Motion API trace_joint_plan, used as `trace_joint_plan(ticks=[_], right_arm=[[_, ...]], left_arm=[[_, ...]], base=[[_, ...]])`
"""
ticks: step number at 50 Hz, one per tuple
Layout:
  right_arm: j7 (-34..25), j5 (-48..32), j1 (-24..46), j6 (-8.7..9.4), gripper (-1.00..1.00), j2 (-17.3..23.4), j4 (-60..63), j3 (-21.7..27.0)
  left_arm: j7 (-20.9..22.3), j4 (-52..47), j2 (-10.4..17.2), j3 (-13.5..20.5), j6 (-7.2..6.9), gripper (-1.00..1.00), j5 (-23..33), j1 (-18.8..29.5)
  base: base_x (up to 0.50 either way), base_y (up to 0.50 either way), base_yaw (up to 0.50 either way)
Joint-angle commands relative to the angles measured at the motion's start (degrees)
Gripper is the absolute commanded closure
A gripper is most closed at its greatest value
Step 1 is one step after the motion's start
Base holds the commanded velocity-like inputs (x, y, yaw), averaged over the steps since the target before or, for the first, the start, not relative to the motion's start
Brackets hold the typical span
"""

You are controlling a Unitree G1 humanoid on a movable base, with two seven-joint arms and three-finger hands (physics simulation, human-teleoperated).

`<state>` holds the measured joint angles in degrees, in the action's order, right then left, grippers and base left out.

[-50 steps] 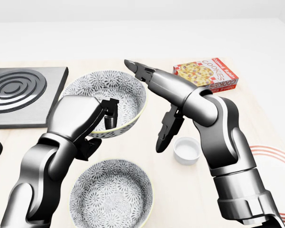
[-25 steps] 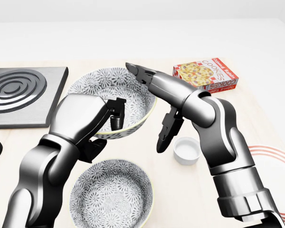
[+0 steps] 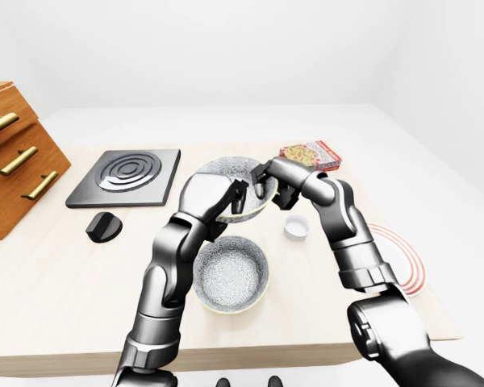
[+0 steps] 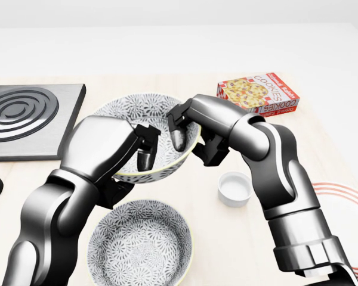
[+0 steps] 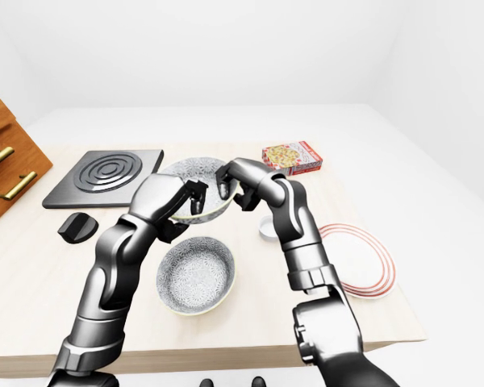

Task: Pick the akita bowl from table center and place it on the plate.

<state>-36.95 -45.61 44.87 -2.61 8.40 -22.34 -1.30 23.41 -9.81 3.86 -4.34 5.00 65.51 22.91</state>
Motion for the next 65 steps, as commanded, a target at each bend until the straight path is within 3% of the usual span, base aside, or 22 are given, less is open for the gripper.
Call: trace_joint_plan(ticks=[1,18,19,20,21,37,41,43,46,47,50,52,57,65], right_arm=[[1.2,1.0,0.4,0.81,1.0,0.5,-1.8,0.1],[0.7,1.8,0.3,1.36,1.0,0.7,-0.7,0.4],[0.7,1.9,0.3,1.35,1.0,0.7,-0.7,0.4],[0.7,1.9,0.3,1.41,1.0,0.7,-0.7,0.4],[0.7,1.9,0.2,1.38,1.0,0.7,-0.7,0.4],[1.0,2.4,0.7,1.7,1.0,0.8,-1.3,0.5],[1.1,2.5,0.7,1.85,1.0,1.2,-1.4,0.7],[1.1,2.8,0.8,2.15,1.0,1.4,-1.3,1.0],[0.8,3.2,0.6,2.8,1.0,1.9,-0.5,1.4],[0.6,3.4,0.5,3.12,1.0,2.2,-0.1,1.6],[0.6,4.2,0.6,4.02,1.0,2.7,0.2,2.0],[0.7,4.8,0.4,4.64,1.0,3.3,0.6,2.5],[0.6,6.1,0.1,6.76,1.0,4.6,1.6,3.5],[-1.0,7.6,-3.8,7.61,1.0,7.2,8.9,5.3]], left_arm=[[-1.2,-1.3,-0.1,0.2,0.0,1.0,-0.8,0.3],[-2.1,-1.4,-0.2,0.3,0.0,0.96,-0.2,0.4],[-2.2,-1.7,-0.4,0.4,0.0,-0.14,-0.1,0.3],[-2.3,-1.8,-0.5,0.4,0.0,-0.87,-0.2,0.4],[-2.2,-1.8,-0.4,0.4,0.0,-1.0,-0.3,0.4],[-2.9,0.1,0.2,0.9,0.0,-1.0,-1.5,1.7],[1.0,-2.6,-1.0,1.3,0.0,-1.0,-6.7,0.9],[7.0,-7.3,-2.6,1.9,-0.29,-1.0,-12.8,-0.4],[10.3,-11.7,-2.1,3.3,-6.46,-1.0,-19.4,-0.3],[11.2,-12.8,-1.9,4.9,-10.0,-1.0,-22.2,0.8],[5.8,-11.7,1.7,6.6,-10.0,-1.0,-23.4,2.6],[2.5,-7.5,3.4,10.1,-10.0,-1.0,-27.3,4.7],[-3.8,-2.7,7.9,14.3,-10.0,-1.0,-36.3,6.8],[-8.9,0.8,11.8,14.7,-10.0,-1.0,-41.3,6.4]], base=[[0.0,0.0,0.0],[0.0,0.0,0.0],[0.0,0.0,0.0],[0.0,0.0,0.0],[0.0,0.0,0.0],[0.0,0.0,0.0],[0.0,0.0,0.0],[0.0,0.0,0.0],[0.0,0.0,0.0],[0.0,0.0,0.0],[0.0,0.0,0.0],[0.0,0.0,0.0],[0.0,0.0,0.0],[0.0,0.0,0.0]])
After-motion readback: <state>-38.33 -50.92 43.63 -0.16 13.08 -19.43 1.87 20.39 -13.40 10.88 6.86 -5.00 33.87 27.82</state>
